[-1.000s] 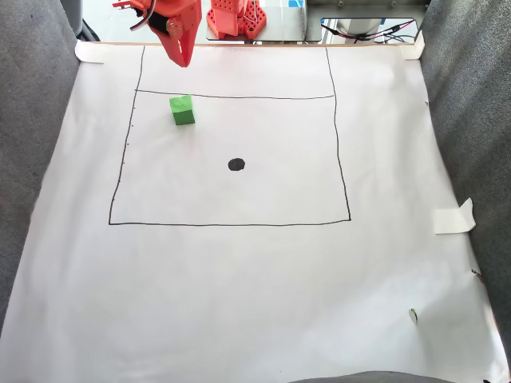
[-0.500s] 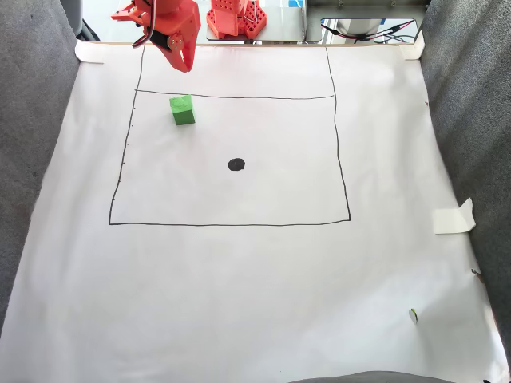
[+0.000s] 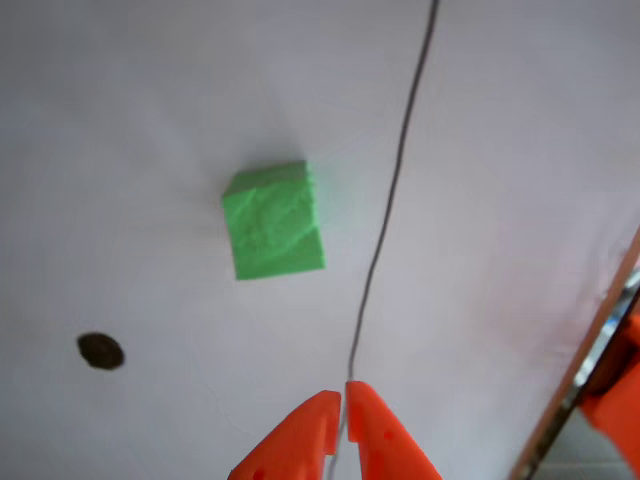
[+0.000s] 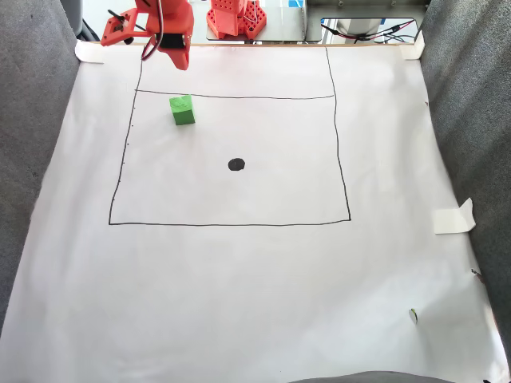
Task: Grasp the colored block, Place it on the black dot, and then return the arm to the default position.
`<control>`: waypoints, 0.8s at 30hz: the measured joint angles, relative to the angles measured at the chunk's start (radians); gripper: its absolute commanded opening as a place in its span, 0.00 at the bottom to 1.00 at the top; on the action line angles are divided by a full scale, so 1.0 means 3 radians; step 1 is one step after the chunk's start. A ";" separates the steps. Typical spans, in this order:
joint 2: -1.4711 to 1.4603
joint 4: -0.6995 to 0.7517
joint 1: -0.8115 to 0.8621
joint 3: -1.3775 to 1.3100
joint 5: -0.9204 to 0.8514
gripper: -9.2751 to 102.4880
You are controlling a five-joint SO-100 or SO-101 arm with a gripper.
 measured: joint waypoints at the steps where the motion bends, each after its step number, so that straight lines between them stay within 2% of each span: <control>1: 0.0000 0.0000 0.0000 0.0000 -0.0123 0.08; 12: -0.0179 -0.0026 0.0072 0.0000 -0.1186 0.08; 24: -0.0639 -0.0046 0.0133 -0.0522 -0.1350 0.09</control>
